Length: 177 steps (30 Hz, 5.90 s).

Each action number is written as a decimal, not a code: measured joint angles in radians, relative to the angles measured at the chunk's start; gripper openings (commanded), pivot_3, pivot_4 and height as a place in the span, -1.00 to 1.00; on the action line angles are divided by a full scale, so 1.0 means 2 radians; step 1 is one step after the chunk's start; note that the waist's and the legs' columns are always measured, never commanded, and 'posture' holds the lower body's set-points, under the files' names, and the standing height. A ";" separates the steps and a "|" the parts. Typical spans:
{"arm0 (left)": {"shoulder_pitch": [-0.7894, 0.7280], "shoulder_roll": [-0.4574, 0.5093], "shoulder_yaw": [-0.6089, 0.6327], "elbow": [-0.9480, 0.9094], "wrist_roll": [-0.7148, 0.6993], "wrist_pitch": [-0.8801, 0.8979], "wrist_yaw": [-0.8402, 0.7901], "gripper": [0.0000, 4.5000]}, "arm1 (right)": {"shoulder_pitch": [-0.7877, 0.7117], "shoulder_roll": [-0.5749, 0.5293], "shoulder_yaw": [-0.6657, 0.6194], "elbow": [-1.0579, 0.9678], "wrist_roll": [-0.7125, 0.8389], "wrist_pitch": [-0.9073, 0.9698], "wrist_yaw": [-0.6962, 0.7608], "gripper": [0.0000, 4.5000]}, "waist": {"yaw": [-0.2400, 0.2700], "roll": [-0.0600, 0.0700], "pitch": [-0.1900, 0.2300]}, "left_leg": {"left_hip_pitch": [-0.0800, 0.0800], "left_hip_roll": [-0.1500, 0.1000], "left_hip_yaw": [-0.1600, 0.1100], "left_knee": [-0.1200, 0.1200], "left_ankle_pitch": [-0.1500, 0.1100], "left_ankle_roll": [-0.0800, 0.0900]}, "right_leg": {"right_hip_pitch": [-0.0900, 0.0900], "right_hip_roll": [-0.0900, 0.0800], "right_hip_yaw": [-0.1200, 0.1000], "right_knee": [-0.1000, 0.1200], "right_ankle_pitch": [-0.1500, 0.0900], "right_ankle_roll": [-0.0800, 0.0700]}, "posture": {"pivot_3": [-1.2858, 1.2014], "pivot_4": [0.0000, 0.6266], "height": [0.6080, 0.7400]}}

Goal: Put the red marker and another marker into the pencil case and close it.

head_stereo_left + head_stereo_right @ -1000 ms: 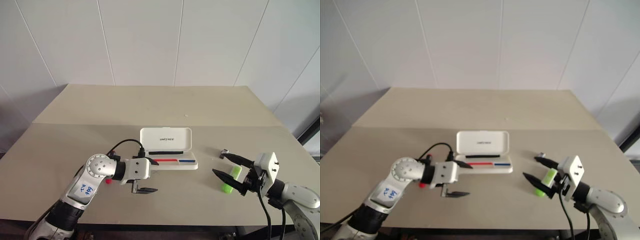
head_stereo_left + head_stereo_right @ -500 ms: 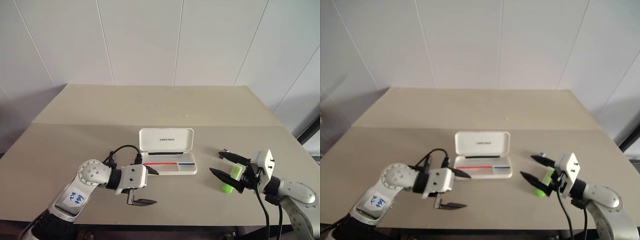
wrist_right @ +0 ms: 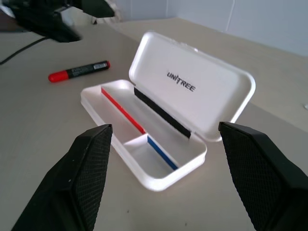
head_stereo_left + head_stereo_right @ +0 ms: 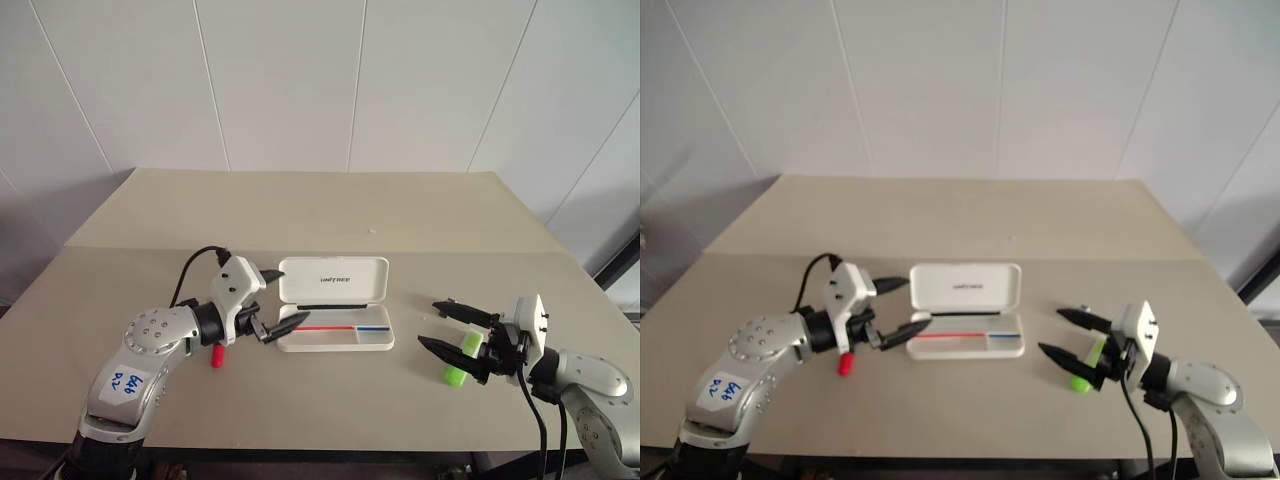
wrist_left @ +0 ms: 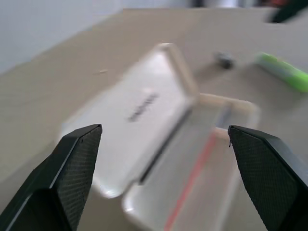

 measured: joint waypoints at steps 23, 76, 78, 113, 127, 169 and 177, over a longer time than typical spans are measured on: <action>0.011 -0.169 0.065 0.001 0.070 0.249 0.308 0.98 | -0.081 0.011 0.044 0.092 -0.016 -0.018 0.052 1.00 | 0.001 0.000 0.000 | 0.000 0.000 0.000 0.000 0.000 -0.001 | 0.000 0.000 0.000 0.000 0.001 0.000 | 0.03 -0.52 1.00; -0.253 0.070 -0.173 0.273 0.006 -0.129 -0.298 -0.74 | -0.015 0.014 0.024 0.043 -0.016 -0.030 -0.011 1.00 | -0.001 0.001 0.000 | 0.000 0.000 0.000 -0.002 -0.002 0.000 | 0.003 0.000 -0.001 -0.007 0.001 0.001 | 0.03 -0.52 1.00; -0.261 0.062 -0.192 0.298 0.023 -0.155 -0.312 -0.74 | -0.007 0.014 0.019 0.036 -0.016 -0.030 -0.016 1.00 | 0.000 0.001 0.000 | 0.000 0.000 0.000 -0.001 -0.002 0.000 | 0.003 0.000 -0.001 -0.006 0.001 0.001 | 0.03 -0.52 1.00; -0.354 -0.096 -0.233 0.568 0.167 -0.290 -0.264 0.98 | 0.090 0.015 -0.024 -0.059 -0.011 -0.027 -0.083 1.00 | 0.001 0.001 0.001 | -0.001 -0.001 -0.001 -0.001 -0.002 0.000 | 0.003 0.000 -0.001 -0.006 0.001 0.002 | 0.03 -0.52 1.00; -0.268 -0.061 -0.186 0.400 0.089 -0.242 -0.320 0.98 | 0.130 0.053 -0.006 -0.121 -0.030 0.002 -0.162 1.00 | 0.001 0.001 0.000 | 0.000 0.000 -0.001 0.000 -0.001 0.000 | 0.003 0.000 -0.001 -0.004 0.001 0.001 | 0.03 -0.52 1.00; -0.141 0.106 -0.055 0.392 -0.206 -0.336 -0.473 0.98 | 0.067 0.230 -0.013 -0.176 -0.155 0.312 -0.551 1.00 | 0.000 0.001 0.000 | 0.000 0.000 -0.001 -0.002 -0.001 0.000 | 0.000 0.000 -0.001 -0.001 -0.001 -0.002 | 0.03 -0.52 1.00; -0.128 0.106 -0.047 0.386 -0.207 -0.328 -0.473 1.00 | 0.054 0.241 -0.012 -0.176 -0.163 0.336 -0.575 0.74 | 0.001 0.000 0.000 | 0.000 0.000 -0.001 -0.002 -0.001 0.000 | 0.000 0.000 -0.001 -0.001 -0.001 -0.002 | 0.03 -0.52 1.00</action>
